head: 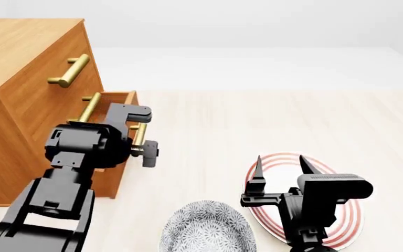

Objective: Open the bottom drawer of the cabinet.

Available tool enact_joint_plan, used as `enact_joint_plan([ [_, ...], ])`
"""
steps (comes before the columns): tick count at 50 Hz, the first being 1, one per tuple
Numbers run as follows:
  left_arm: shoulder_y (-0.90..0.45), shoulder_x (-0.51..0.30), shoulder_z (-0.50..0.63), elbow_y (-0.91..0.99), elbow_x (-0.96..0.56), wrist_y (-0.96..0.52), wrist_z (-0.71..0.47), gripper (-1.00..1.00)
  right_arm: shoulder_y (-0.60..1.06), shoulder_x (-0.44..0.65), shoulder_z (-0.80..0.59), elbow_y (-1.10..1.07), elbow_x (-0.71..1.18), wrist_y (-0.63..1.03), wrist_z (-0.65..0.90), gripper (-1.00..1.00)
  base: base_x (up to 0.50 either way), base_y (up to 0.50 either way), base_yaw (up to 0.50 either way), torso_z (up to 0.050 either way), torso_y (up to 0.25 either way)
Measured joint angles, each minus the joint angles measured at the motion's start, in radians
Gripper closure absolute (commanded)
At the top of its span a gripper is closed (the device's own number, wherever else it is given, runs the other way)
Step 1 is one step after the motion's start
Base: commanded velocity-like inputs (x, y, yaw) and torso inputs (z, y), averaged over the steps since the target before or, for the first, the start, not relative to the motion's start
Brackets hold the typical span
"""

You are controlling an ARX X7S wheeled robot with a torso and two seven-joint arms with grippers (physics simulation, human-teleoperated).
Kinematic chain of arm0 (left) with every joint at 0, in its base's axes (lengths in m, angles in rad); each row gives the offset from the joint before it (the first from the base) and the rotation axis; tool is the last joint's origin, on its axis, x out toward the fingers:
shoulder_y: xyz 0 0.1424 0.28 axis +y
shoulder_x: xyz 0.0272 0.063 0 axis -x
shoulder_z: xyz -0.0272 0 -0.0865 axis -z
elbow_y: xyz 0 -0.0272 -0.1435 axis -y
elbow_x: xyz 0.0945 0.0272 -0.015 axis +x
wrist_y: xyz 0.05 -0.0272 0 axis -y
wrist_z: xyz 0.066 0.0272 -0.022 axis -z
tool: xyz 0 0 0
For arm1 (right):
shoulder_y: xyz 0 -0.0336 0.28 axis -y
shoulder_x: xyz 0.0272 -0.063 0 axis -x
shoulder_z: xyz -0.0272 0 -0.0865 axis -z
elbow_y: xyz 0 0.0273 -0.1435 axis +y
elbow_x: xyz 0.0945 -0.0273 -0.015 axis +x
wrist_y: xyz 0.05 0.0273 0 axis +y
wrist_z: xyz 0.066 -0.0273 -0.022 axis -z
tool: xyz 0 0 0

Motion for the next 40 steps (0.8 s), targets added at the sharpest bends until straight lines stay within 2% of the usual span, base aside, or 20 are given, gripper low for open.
enact_joint_plan([
  [16,0.020,0.007,0.017,0.061,-0.021,-0.032,0.043,-1.00,0.003,0.007,-0.003,-0.012,0.006,0.008,0.008,-1.00,0.00,0.00,0.00,0.000,0.000],
  [40,0.059,0.090,0.033,0.139,-0.092,-0.057,0.063,-1.00,0.005,0.014,-0.005,-0.016,0.017,0.005,0.012,-1.00,0.00,0.00,0.00,0.000,0.000],
])
